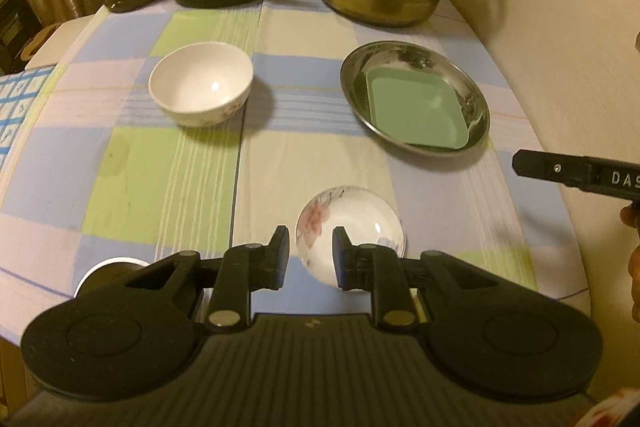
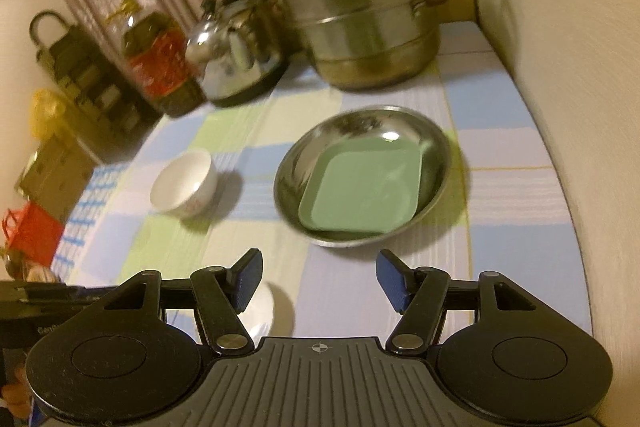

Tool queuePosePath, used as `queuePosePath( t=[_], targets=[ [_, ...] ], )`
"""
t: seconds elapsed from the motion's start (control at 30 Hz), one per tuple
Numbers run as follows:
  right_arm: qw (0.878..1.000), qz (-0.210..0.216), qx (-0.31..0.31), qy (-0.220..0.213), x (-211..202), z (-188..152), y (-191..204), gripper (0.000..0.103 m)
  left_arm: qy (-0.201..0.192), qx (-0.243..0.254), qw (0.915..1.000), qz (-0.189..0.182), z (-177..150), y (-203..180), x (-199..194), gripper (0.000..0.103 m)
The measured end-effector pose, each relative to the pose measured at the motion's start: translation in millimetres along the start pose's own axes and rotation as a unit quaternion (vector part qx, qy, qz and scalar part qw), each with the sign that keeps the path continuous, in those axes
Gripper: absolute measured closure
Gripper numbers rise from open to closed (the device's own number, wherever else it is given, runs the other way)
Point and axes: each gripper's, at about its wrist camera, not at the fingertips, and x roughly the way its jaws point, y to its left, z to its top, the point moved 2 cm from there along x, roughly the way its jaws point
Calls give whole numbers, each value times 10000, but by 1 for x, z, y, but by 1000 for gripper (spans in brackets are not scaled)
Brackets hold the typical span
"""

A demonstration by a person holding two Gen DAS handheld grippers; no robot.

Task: Organize plates and bowls
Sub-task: 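Move the left gripper back to the small floral saucer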

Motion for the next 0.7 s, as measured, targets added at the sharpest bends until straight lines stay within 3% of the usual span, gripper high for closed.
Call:
queuePosePath(
  t=[0.7],
  targets=[
    [9969, 204, -207, 735, 35, -21, 17, 40, 291, -247, 9993, 58, -27, 15, 10, 83]
  ],
)
